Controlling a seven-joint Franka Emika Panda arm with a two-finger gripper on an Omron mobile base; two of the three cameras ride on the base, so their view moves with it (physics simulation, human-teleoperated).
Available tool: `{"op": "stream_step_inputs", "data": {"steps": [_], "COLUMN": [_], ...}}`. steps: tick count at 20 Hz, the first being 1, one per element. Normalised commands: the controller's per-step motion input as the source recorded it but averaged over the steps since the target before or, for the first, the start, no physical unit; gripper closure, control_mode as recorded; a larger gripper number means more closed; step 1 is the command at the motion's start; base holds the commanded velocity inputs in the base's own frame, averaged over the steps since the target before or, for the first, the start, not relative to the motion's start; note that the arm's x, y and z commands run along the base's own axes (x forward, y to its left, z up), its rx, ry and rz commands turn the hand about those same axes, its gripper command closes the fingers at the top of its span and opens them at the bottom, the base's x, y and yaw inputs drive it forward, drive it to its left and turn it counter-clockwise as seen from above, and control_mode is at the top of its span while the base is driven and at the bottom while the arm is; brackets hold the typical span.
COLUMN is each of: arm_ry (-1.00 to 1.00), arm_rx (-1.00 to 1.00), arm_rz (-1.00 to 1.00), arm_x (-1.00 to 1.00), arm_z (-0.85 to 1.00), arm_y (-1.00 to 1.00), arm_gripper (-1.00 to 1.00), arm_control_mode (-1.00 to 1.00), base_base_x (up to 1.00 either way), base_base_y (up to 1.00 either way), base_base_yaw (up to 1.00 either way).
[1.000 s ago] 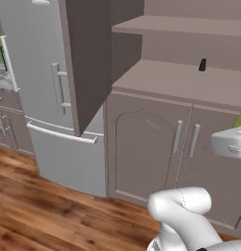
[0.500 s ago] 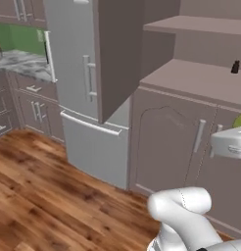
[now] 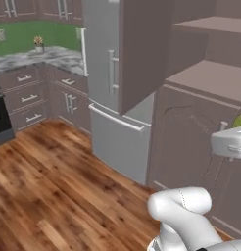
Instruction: Pick the lemon wedge from the cabinet and place it in the bowl. Then pick the bowl and place it in the sink. Then turn on the sink facuet.
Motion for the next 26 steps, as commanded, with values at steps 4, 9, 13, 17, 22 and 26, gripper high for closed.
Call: {"op": "stream_step_inputs", "data": {"steps": [4,9,13,17,22,26], "arm_ry": [0.0,0.0,0.0,0.0,0.0,0.0], "arm_rx": [0.0,0.0,0.0,0.0,0.0,0.0], "arm_rz": [0.0,0.0,0.0,0.0,0.0,0.0], "arm_x": [0.0,0.0,0.0,0.0,0.0,0.0], "arm_z": [0.0,0.0,0.0,0.0,0.0,0.0], "arm_y": [0.0,0.0,0.0,0.0,0.0,0.0], "arm_gripper": [1.0,1.0,1.0,1.0,1.0,1.0], "arm_control_mode": [1.0,1.0,1.0,1.0,1.0,1.0], "base_base_x": [-0.46,-0.45,-0.29,-0.14,0.0,0.0], "base_base_y": [0.0,0.0,0.04,0.22,0.35,0.47], "base_base_yaw": [0.33,0.32,0.36,0.37,0.32,0.27]}}
